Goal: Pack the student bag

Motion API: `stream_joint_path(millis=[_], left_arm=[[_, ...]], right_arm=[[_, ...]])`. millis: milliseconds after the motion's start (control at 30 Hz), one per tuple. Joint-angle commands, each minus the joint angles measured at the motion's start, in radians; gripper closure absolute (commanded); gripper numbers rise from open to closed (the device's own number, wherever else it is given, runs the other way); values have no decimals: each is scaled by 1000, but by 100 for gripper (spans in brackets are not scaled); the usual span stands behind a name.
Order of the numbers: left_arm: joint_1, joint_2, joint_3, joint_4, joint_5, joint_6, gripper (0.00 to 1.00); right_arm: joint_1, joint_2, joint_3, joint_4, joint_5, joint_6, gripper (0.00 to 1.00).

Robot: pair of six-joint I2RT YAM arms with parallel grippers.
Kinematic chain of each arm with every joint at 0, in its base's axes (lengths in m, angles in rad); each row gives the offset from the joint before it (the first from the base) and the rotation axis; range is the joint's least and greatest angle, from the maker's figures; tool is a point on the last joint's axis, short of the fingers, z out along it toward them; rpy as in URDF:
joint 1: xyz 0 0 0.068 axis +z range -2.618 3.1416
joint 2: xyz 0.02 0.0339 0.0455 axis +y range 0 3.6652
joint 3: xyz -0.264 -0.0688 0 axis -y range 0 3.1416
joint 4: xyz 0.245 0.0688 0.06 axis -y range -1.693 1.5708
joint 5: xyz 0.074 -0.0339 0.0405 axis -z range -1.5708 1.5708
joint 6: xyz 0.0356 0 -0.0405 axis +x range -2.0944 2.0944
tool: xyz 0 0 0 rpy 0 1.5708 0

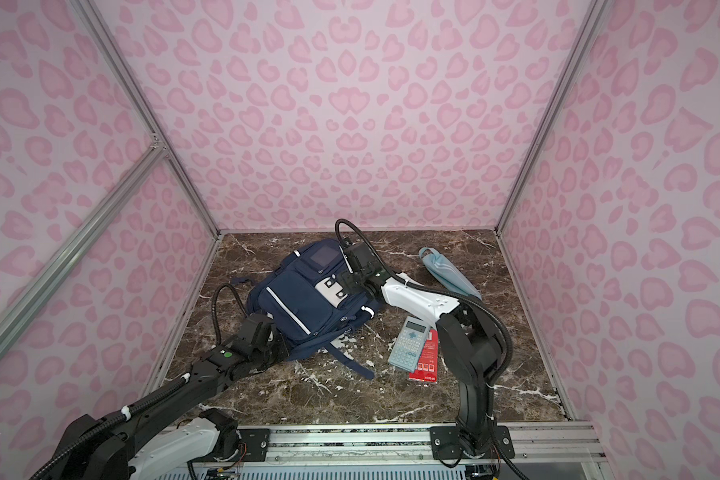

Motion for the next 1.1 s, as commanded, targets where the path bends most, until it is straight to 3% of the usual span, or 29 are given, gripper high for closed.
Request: stream_joint_path(millis=[0, 200, 433, 600, 700, 733, 833, 933, 1033, 1067], left_arm=[[25, 37, -14, 56, -68, 13, 97], [70, 82, 1, 99, -117, 12, 95], [113, 121, 99, 139, -129, 58, 88], [156, 223, 193, 157, -122, 76, 79], [160, 281, 244, 157, -120, 90, 74], [160, 289, 260, 150, -129, 96, 73], [167, 279, 294, 123, -151, 100, 67], [167, 216, 283, 99, -168, 96, 52], [166, 133, 250, 61, -200, 106, 26], [166, 108, 243, 46, -201, 109, 21]], right_arm=[[-34, 83, 64, -183, -114, 93, 28], [-19, 45, -67, -289, -29, 102, 36], [5, -73, -263, -272, -59, 68, 37], [102, -130, -319, -279, -31, 40, 37], [144, -161, -309, -266, -14, 7, 29], [156, -180, -304, -258, -16, -6, 3], [177, -259, -316, -183, -28, -51, 1], [185, -315, -329, -126, 12, -148, 3], [179, -298, -311, -123, 47, -240, 8], [174, -278, -292, -147, 43, -258, 14]])
